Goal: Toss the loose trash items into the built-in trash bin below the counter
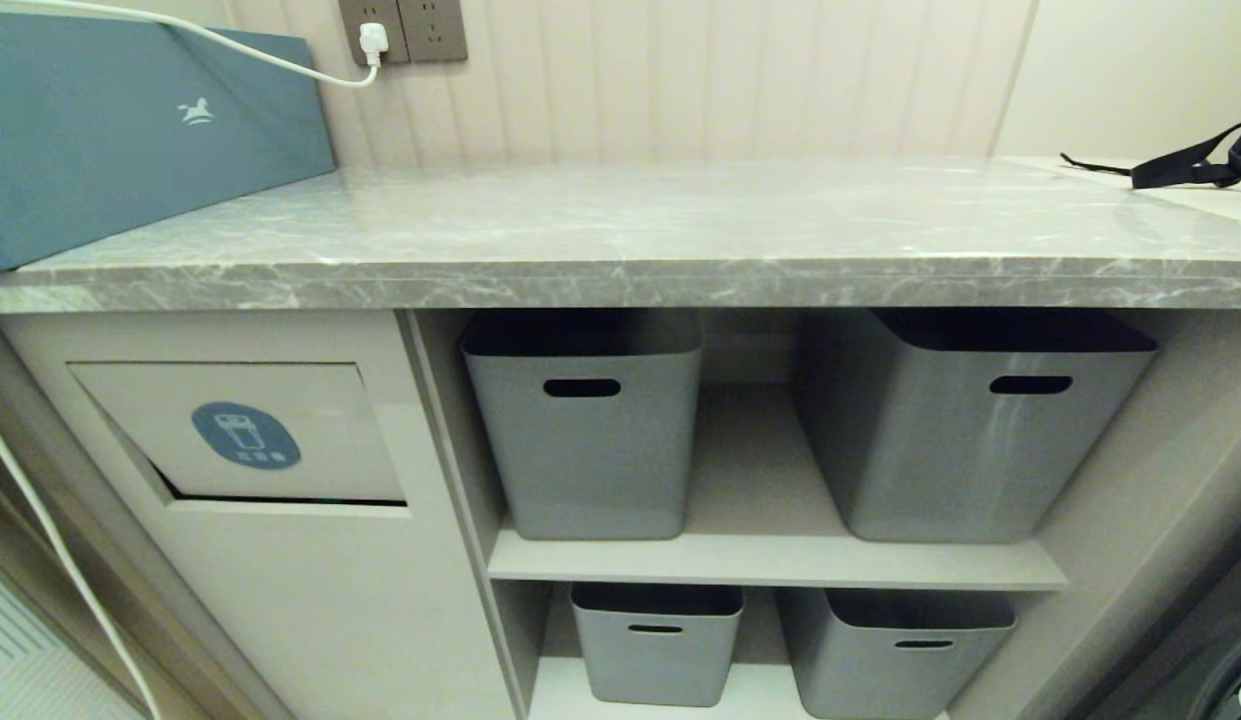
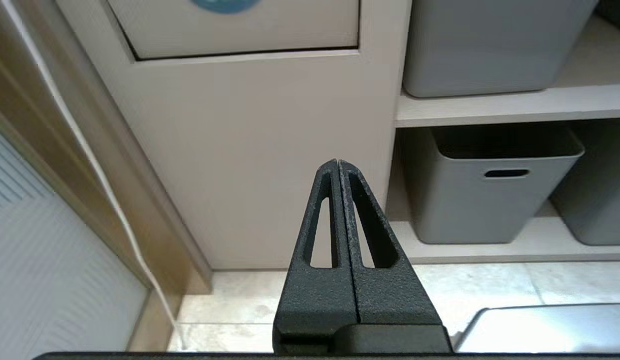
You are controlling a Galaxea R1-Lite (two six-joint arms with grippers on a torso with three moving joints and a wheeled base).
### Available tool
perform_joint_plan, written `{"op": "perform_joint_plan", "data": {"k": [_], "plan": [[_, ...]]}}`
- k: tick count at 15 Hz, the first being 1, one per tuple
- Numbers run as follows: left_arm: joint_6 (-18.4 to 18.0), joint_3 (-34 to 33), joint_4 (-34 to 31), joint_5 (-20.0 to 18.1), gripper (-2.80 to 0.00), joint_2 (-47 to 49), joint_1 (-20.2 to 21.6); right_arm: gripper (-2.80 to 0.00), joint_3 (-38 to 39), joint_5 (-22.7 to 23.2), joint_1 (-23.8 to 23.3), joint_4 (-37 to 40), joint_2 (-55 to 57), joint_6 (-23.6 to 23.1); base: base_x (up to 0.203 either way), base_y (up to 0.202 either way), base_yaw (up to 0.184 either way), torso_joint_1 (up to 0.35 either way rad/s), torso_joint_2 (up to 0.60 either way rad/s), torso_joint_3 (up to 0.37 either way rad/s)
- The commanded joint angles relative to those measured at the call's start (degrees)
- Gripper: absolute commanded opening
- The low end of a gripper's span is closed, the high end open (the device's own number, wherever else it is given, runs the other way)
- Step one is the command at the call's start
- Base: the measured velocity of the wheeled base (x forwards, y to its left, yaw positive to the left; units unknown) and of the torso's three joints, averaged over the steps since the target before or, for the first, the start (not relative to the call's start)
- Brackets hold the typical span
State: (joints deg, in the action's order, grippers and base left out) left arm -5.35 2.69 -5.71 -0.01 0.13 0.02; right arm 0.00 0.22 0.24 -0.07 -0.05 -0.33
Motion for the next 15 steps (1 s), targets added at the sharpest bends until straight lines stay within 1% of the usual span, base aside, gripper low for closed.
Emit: {"op": "perform_joint_plan", "data": {"k": [1,3,5,15], "plan": [[-0.6,-0.1,-0.9,-2.9,-2.80,-0.3,-0.3,-2.80,0.0,0.0,0.0,0.0,0.0,0.0,0.000,0.000,0.000,0.000,0.00,0.000],[-0.4,-0.3,-0.3,-2.8,-2.80,-0.3,-0.3,-2.80,0.0,0.0,0.0,0.0,0.0,0.0,0.000,0.000,0.000,0.000,0.00,0.000],[1.4,-0.1,-0.6,-1.9,-2.80,-0.3,-0.2,-2.80,0.0,0.0,0.0,0.0,0.0,0.0,0.000,0.000,0.000,0.000,0.00,0.000],[1.8,-0.3,-0.3,-1.5,-2.80,-0.3,-0.3,-2.80,0.0,0.0,0.0,0.0,0.0,0.0,0.000,0.000,0.000,0.000,0.00,0.000]]}}
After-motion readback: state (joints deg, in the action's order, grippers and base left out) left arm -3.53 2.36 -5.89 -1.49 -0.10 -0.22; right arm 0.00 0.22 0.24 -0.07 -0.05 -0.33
